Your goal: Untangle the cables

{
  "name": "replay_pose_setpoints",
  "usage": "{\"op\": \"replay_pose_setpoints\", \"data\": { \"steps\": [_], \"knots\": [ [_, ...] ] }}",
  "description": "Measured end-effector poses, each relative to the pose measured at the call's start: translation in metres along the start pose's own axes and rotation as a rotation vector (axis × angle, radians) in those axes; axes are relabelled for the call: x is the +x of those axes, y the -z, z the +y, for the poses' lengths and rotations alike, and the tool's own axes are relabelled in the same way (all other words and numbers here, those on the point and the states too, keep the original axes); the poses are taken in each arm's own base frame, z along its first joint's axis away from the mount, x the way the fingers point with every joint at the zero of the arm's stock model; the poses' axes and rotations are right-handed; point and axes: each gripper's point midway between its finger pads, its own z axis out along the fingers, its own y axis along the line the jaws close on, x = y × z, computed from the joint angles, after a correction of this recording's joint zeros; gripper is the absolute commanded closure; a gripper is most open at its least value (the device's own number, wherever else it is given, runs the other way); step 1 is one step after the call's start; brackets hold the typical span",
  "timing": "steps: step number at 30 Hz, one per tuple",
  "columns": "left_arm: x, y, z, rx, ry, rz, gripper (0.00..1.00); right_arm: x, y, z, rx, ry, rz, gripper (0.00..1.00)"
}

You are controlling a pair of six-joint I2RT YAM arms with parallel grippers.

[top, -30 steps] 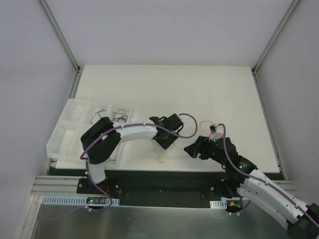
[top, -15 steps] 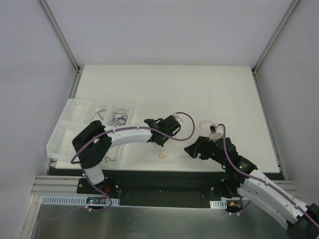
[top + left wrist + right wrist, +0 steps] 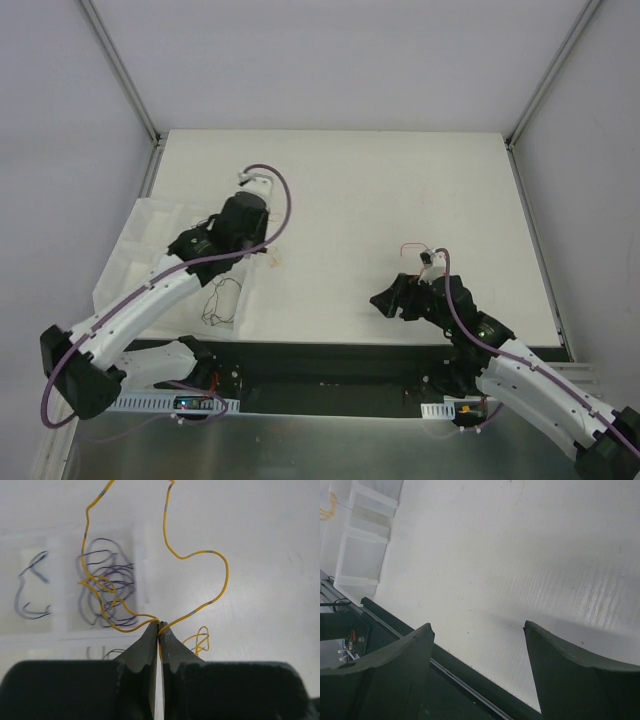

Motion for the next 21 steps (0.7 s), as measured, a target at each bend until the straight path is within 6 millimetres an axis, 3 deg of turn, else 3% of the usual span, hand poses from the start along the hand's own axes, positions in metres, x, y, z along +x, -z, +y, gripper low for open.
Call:
{"op": "replay_pose_setpoints", "data": {
  "steps": [3,5,8,11,13,17,21],
  "knots": [
    [-0.014,0.027,0.06,-0.184,0.126,-0.095,1.0,0.002,-0.001,-0.003,0.01,0.004,0.012,0.24],
    [-0.013,0.042,0.095,-0.331,0.18,-0.133,1.0,0.003,-0.002,-0.003,0.013,0.006,0.014,0.24],
    [0.006,0.056,0.143,-0.561,0.248,-0.111,1.0,0.002,-0.002,-0.004,0.014,0.007,0.013,0.24],
    [0.042,0.067,0.196,-0.821,0.339,-0.033,1.0,0.001,-0.001,-0.004,0.012,0.006,0.008,0.25],
    [0.073,0.075,0.218,-0.947,0.391,0.023,1.0,0.0,-0.001,-0.002,0.006,0.007,0.003,0.24],
    [0.11,0.083,0.229,-1.062,0.433,0.058,1.0,-0.003,0.001,-0.001,-0.003,0.006,-0.008,0.24],
    [0.117,0.081,0.225,-1.049,0.495,0.048,1.0,-0.005,0.003,0.002,-0.016,0.007,-0.021,0.24]
  ]
}}
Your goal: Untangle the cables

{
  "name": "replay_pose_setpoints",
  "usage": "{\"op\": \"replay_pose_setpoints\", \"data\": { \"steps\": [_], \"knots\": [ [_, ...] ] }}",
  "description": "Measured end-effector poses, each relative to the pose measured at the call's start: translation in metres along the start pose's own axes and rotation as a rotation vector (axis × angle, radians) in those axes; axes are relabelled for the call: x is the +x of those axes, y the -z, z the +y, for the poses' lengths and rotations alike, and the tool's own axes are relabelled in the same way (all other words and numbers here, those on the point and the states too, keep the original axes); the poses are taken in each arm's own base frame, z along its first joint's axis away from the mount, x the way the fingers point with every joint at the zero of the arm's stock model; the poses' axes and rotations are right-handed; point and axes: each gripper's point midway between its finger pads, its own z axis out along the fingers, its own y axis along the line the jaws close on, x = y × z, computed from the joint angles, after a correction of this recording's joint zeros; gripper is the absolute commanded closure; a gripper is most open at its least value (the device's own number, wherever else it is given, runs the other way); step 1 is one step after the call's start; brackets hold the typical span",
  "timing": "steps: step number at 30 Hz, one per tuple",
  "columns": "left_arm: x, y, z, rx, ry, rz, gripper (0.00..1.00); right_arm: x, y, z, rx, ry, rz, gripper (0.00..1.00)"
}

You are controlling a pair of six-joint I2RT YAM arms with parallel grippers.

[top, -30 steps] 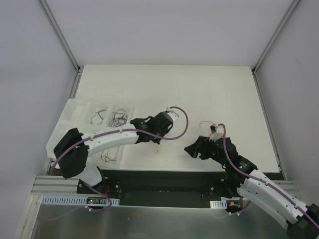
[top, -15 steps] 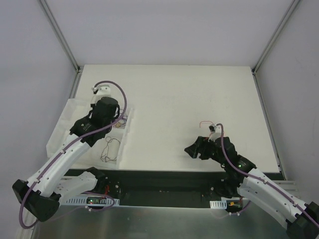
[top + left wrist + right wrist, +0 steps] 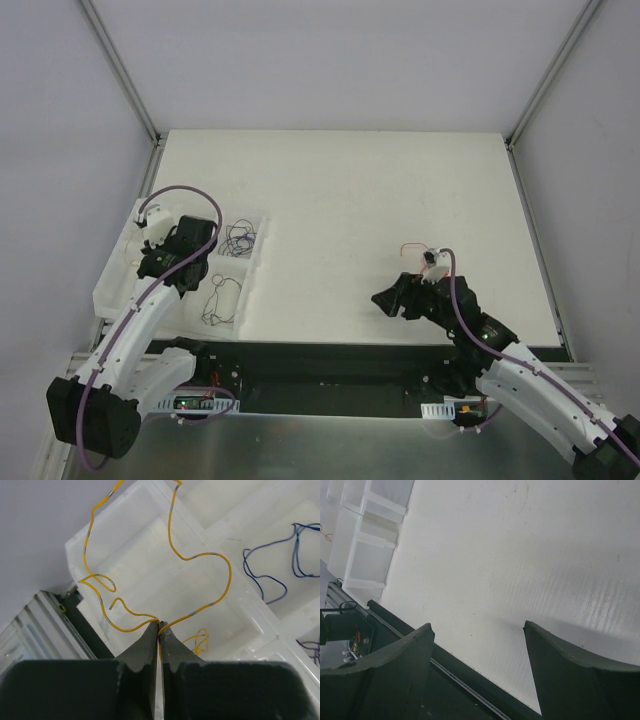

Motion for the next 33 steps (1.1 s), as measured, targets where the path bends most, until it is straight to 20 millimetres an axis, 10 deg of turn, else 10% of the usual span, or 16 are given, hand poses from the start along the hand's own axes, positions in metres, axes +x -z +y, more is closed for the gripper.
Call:
{"op": "replay_pose_setpoints", "data": {
  "steps": [19,33],
  "knots": [
    [0.079,0.023,-0.038,0.175,0.318,0.395,1.0,-0.002,0.002,-0.001,0.001,-0.001,-0.009,0.24],
    [0.082,0.009,-0.037,0.114,0.458,0.492,1.0,-0.003,0.002,-0.002,0.002,-0.004,-0.011,0.24]
  ]
}}
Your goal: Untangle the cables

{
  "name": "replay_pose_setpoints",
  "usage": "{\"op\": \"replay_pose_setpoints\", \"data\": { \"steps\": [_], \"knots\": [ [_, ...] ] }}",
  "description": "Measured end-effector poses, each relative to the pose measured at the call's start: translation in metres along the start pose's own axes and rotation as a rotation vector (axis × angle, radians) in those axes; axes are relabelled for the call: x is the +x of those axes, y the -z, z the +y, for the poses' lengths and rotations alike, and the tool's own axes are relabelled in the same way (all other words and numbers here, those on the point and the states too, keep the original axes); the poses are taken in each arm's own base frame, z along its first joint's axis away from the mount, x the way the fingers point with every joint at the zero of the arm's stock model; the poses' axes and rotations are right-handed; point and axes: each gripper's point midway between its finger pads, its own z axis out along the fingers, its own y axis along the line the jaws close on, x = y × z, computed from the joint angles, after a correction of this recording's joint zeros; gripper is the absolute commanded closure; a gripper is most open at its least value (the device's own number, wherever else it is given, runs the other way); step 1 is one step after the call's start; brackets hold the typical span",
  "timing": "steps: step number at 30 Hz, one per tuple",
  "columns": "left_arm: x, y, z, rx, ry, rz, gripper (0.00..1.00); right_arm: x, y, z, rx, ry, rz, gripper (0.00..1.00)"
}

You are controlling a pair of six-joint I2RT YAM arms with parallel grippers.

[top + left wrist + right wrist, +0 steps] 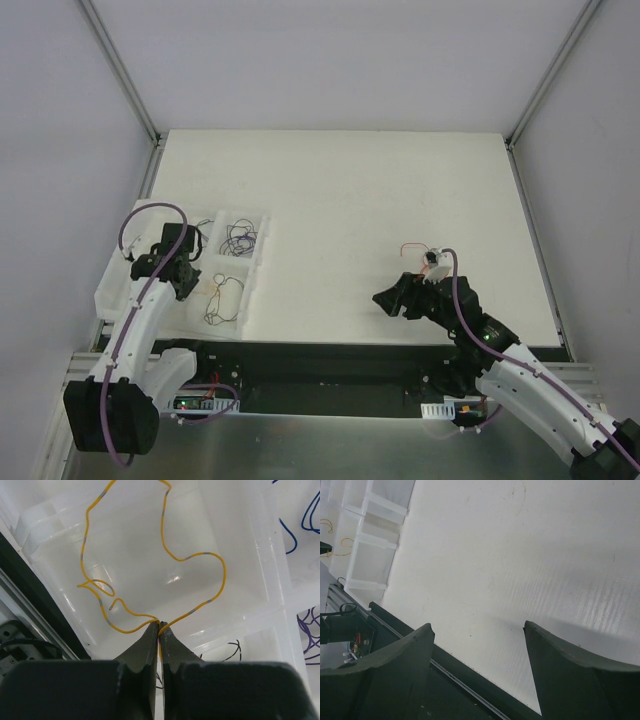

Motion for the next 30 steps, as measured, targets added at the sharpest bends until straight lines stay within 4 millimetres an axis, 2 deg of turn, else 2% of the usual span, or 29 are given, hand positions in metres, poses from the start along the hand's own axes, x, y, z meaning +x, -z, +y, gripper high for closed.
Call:
{"op": "replay_pose_setpoints", "data": {
  "steps": [2,5,9,13,17,19,25,30],
  "knots": [
    [-0.005,0.003,0.0,0.008,-0.016,-0.021,1.0,0.0,0.0,0.0,0.0,0.0,0.001,0.24],
    [-0.026,0.017,-0.006,0.049,-0.034,-0.094,1.0,0.003,-0.001,-0.002,0.002,-0.001,0.01,0.24],
    [-0.068,0.042,-0.016,0.107,-0.052,-0.254,1.0,0.005,-0.002,-0.002,0.005,-0.002,0.021,0.24],
    [-0.089,0.043,-0.007,0.054,-0.11,-0.37,1.0,0.012,-0.005,-0.004,0.011,0.0,0.062,0.25],
    [-0.098,0.033,0.005,-0.034,-0.2,-0.436,1.0,0.015,-0.006,-0.002,-0.003,0.013,0.093,0.24],
    [-0.097,0.03,0.005,-0.035,-0.234,-0.442,1.0,0.014,-0.005,0.0,-0.013,0.019,0.094,0.24],
    [-0.084,0.025,-0.021,0.092,-0.375,-0.367,1.0,0.011,-0.004,0.003,-0.033,0.028,0.087,0.25],
    [-0.09,0.038,-0.033,0.182,-0.472,-0.417,1.0,0.007,-0.002,0.006,-0.047,0.031,0.067,0.25]
  ]
}}
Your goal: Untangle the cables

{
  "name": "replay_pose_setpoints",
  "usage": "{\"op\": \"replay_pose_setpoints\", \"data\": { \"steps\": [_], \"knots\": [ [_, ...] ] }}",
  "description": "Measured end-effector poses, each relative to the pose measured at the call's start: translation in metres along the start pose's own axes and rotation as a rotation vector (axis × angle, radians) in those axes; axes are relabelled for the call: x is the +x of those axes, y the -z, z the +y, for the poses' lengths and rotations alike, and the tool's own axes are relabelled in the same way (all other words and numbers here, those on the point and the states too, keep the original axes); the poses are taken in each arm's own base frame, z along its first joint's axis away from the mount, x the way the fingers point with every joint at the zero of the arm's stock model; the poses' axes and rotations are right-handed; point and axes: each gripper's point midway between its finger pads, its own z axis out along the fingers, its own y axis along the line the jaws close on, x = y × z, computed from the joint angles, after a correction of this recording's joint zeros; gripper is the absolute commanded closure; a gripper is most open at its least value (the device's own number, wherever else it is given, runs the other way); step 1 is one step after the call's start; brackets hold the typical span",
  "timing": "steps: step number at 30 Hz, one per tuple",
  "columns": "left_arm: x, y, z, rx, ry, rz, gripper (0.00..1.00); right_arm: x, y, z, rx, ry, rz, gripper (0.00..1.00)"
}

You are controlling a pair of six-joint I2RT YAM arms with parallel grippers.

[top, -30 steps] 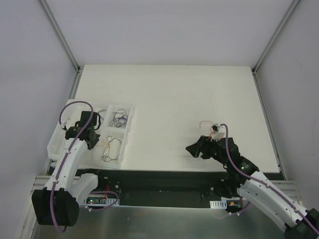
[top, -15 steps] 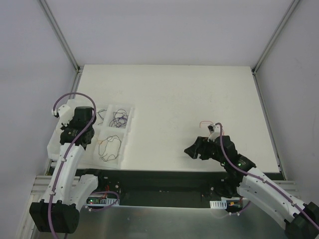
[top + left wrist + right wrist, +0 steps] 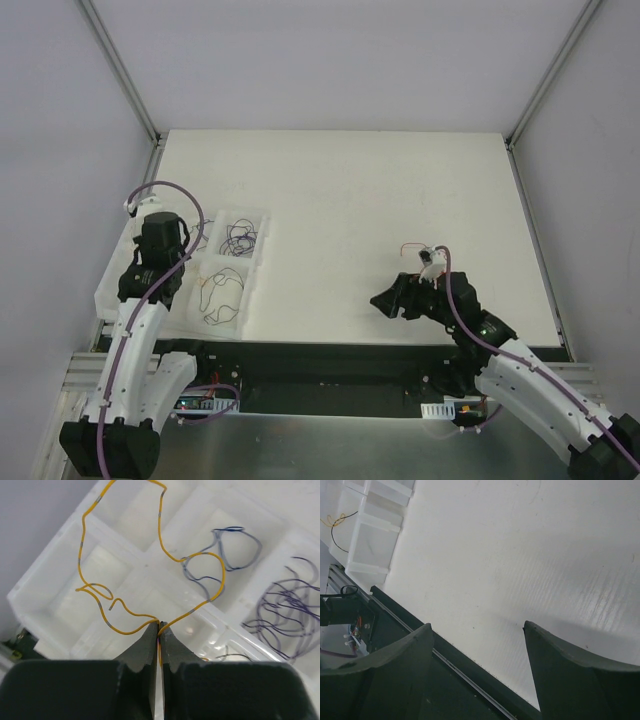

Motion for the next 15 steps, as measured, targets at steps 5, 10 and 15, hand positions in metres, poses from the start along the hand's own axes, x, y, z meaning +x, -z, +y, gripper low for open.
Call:
{"op": "replay_pose_setpoints", "data": {
  "steps": [5,10,15],
  "knots": [
    [-0.024,0.032,-0.043,0.306,0.034,-0.043,1.0,0.004,-0.002,-0.005,0.011,-0.004,0.028,0.25],
    [-0.073,0.084,-0.081,0.583,0.111,-0.1,1.0,0.004,-0.002,-0.005,0.01,-0.003,0.031,0.23],
    [-0.09,0.107,-0.088,0.661,0.14,-0.114,1.0,-0.002,-0.007,0.009,-0.058,0.007,0.021,0.15]
  ]
}}
